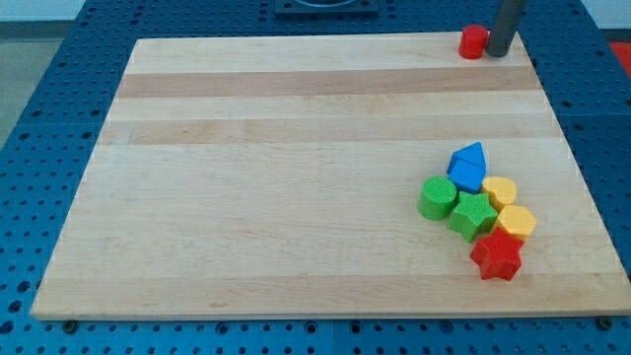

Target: Push the blue triangle closer to the red circle

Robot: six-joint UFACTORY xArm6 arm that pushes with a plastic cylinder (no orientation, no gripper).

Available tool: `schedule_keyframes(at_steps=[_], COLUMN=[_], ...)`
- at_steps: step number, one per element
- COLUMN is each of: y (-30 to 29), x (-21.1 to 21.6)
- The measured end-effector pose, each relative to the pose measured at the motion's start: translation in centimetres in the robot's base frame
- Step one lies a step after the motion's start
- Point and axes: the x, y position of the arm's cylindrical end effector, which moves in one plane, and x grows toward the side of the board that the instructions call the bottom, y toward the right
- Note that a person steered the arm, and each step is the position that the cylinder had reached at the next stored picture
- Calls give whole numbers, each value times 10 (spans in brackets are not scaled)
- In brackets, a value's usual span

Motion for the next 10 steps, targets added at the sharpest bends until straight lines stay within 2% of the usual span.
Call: schedule_keyframes(at_steps=[1,3,4,7,10], y=[7,9,12,-15,-77], x=[31,150,187,219,222])
